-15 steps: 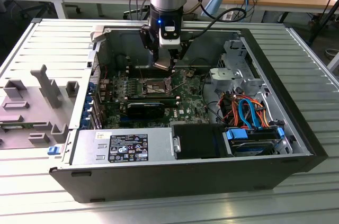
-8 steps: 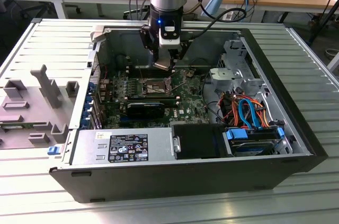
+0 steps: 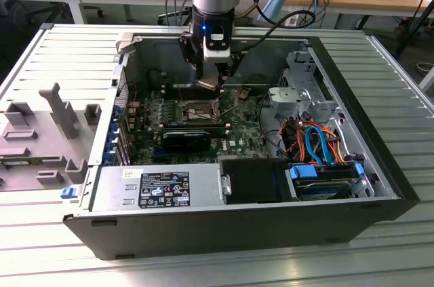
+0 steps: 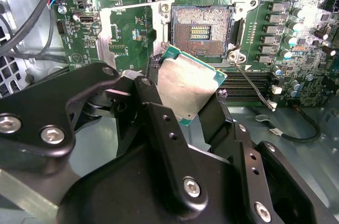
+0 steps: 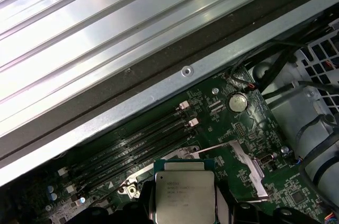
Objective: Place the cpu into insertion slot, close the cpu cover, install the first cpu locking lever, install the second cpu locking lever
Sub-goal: 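Place the cpu into insertion slot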
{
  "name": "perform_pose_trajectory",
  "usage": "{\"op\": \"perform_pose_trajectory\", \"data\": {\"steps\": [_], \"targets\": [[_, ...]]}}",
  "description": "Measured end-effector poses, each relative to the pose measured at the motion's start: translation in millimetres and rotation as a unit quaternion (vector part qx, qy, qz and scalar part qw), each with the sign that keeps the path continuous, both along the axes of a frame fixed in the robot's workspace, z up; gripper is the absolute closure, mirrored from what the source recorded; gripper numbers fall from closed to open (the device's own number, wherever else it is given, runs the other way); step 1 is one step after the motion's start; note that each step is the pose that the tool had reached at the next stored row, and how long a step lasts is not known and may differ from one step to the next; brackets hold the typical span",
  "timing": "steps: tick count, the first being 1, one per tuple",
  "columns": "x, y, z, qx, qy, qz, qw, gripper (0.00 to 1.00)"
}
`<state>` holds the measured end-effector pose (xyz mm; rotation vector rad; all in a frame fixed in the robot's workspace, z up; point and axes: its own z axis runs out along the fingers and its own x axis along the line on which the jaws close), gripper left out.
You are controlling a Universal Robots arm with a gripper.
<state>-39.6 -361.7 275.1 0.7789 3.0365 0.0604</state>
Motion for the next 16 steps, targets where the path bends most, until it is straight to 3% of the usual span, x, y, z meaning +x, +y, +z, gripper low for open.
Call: {"op": "perform_pose_trajectory", "data": {"steps": [16], "targets": [[0.0,0.0,-0.1,0.0,0.0,-0.004,1.0,0.45]]}}
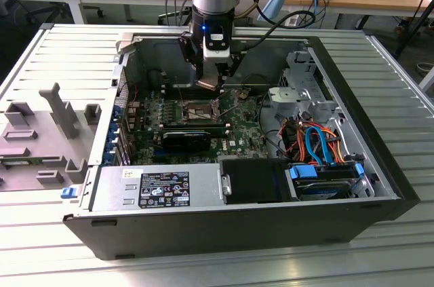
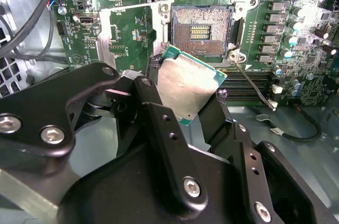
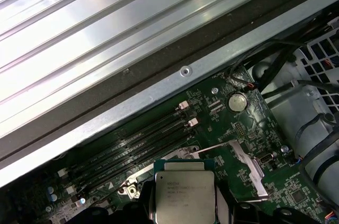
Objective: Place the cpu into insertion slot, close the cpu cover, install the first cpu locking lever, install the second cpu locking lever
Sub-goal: 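Place the cpu into insertion slot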
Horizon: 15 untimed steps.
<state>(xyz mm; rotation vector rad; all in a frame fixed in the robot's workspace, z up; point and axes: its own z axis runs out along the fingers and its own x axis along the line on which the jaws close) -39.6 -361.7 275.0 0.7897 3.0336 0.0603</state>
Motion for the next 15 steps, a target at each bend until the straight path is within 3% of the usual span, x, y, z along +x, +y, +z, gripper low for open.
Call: {"op": "perform_pose_trajectory", "data": {"steps": [15], "targets": [[0.0,0.0,-0.1,0.0,0.0,-0.004,1.0,0.45]]}}
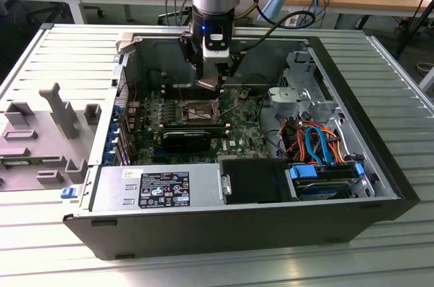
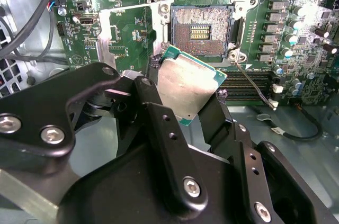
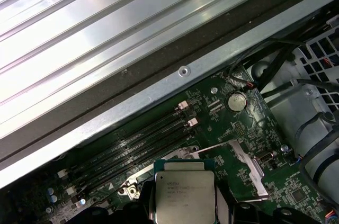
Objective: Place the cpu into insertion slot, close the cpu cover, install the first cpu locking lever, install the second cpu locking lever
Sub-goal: 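Place the cpu into insertion slot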
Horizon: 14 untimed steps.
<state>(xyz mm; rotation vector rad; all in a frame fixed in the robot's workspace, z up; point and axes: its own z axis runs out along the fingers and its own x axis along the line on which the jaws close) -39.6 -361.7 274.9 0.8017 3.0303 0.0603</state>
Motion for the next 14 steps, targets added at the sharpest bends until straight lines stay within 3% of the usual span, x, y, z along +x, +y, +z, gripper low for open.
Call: {"op": "perform_pose_trajectory", "data": {"steps": [14], "targets": [[0.0,0.0,-0.1,0.0,0.0,-0.003,1.0,0.45]]}}
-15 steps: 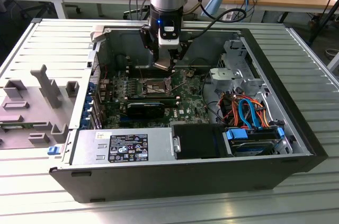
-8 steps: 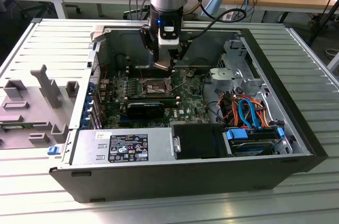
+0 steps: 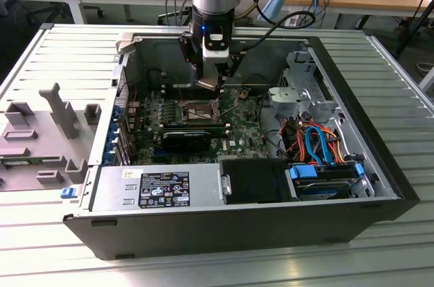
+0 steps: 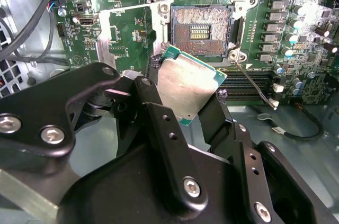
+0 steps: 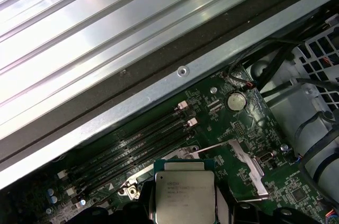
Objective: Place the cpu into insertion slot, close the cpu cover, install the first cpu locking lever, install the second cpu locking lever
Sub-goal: 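Place the cpu into insertion slot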
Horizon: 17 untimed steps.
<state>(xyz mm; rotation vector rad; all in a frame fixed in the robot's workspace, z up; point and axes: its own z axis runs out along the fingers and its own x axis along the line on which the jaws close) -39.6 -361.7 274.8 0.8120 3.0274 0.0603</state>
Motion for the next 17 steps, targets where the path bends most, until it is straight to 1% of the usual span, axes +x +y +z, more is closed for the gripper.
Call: {"op": "perform_pose_trajectory", "data": {"steps": [17], "targets": [[0.0,0.0,-0.1,0.0,0.0,-0.004,1.0,0.45]]}}
